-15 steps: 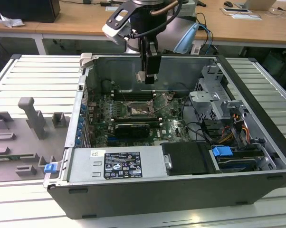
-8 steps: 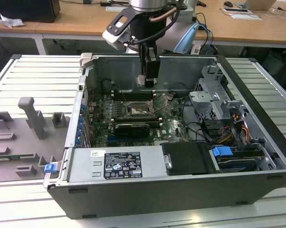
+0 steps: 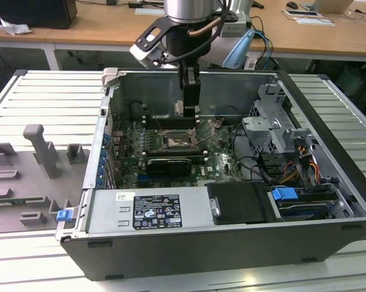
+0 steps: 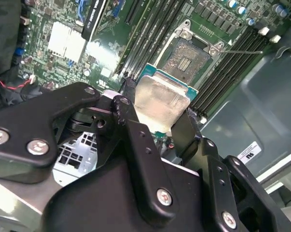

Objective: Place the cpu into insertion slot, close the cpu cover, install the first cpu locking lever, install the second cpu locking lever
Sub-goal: 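Place the cpu into insertion slot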

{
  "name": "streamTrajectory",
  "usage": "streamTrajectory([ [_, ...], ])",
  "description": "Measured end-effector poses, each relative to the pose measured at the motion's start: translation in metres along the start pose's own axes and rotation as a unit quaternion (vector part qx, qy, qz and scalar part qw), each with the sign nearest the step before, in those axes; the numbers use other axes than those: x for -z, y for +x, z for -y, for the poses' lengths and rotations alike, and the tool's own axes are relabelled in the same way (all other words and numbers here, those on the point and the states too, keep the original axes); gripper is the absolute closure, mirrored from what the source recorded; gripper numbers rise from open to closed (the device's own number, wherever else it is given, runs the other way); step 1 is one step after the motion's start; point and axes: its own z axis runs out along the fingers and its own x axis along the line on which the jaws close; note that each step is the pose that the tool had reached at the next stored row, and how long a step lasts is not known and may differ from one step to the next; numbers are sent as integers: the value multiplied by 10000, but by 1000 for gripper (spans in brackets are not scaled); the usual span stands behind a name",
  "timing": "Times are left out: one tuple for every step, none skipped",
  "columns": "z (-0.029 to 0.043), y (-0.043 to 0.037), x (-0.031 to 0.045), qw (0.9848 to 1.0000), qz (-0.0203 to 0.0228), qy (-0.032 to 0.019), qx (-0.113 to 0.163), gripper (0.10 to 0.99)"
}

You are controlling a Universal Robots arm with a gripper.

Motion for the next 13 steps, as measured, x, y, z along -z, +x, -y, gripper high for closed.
streamTrajectory([
  [1, 0, -7, 10000, 15, 0, -4, 545],
  [2, 0, -25, 10000, 35, -1, -6, 545],
  [4, 0, -50, 10000, 39, -1, -7, 545],
  [5, 2, -68, 10000, 39, -1, -7, 545],
  [7, 2, -91, 10000, 39, -1, -7, 545],
  [8, 2, -104, 10000, 39, -1, -7, 545],
  [9, 2, -122, 10000, 39, -1, -7, 545],
  [11, 4, -141, 10000, 38, -1, -7, 545],
  [12, 6, -152, 10000, 39, -1, -8, 545],
  [15, 14, -169, 10000, 40, 0, -9, 545],
  [16, 32, -189, 10000, 39, -1, -8, 545],
  [17, 39, -200, 10000, 39, -1, -7, 545],
  [19, 46, -219, 10000, 38, -1, -8, 545],
])
